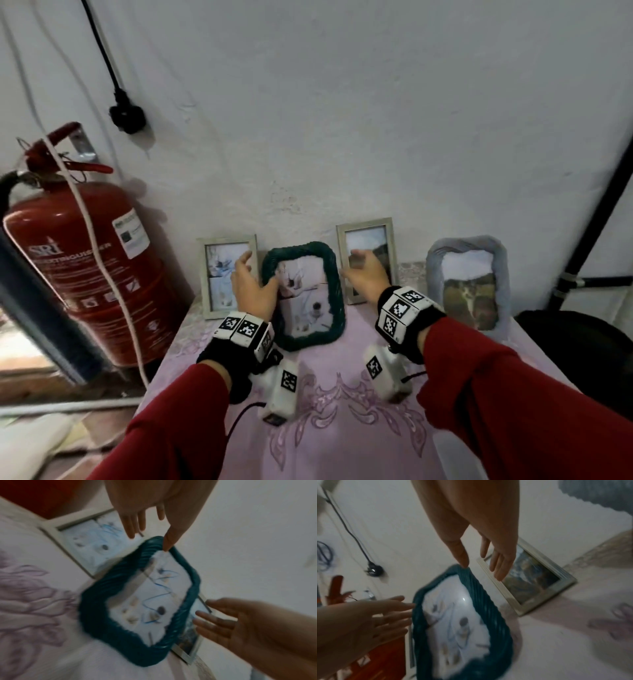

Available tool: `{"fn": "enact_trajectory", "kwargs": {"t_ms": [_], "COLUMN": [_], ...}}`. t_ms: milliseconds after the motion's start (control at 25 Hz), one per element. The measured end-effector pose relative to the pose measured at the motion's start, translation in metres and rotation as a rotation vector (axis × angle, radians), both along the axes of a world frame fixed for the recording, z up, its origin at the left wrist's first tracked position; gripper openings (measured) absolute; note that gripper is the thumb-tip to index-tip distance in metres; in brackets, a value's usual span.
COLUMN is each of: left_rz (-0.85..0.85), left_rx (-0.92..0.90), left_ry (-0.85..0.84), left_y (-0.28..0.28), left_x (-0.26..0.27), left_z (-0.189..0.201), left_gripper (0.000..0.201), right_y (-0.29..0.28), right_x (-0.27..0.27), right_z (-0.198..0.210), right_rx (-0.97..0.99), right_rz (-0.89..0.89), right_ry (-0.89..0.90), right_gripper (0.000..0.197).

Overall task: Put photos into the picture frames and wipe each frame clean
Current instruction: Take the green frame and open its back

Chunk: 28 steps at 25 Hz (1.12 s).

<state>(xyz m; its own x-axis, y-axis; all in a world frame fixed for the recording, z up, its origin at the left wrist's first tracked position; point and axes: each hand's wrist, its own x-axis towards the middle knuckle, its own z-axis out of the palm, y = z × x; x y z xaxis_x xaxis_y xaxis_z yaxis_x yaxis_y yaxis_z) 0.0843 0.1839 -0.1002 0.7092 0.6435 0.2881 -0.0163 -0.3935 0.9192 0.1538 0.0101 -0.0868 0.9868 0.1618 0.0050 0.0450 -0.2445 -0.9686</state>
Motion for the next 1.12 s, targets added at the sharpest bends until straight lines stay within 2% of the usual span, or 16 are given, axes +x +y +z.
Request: {"fn": "enact_trajectory", "kwargs": {"t_ms": [120,240,520,760,840,960,1120], "left_rz": [-0.144,-0.268,-0.359,-0.494,-0.500,-0.506,-0.491], "left_rx": [-0.243,-0.339,-0.340,-0.324,-0.342,-0.366,-0.385], "left_ry": [0.118,0.108,-0.053,-0.133,-0.150,-0.156,-0.178], "left_y": [0.010,0.009,-0.006,-0.038,-0.046,-0.052,-0.054], "left_x": [-0.008,-0.014,-0.050,-0.108,-0.126,-0.148,-0.171], "left_z": [-0.020,-0.031,-0.004,0.036,0.044,0.045,0.040], "left_gripper": [0.062,0.053,0.043,0.042,0.042,0.042,0.042], "right_y": [0.005,0.005,-0.016,-0.042,-0.048,-0.054,-0.060], "right_x": [-0.006,-0.015,-0.052,-0.099,-0.115,-0.138,-0.163], "right_z": [-0.022,-0.031,-0.008,0.017,0.022,0.027,0.032], "right_rx": [0.051,0.117,0.311,0.512,0.529,0.546,0.573], "right_rz": [0.089,0.102,0.130,0.238,0.249,0.264,0.275], "right_ry": [0.086,0.077,0.009,0.010,0.003,-0.015,-0.005], "right_gripper": [0.059,0.048,0.033,0.037,0.032,0.021,0.022]}}
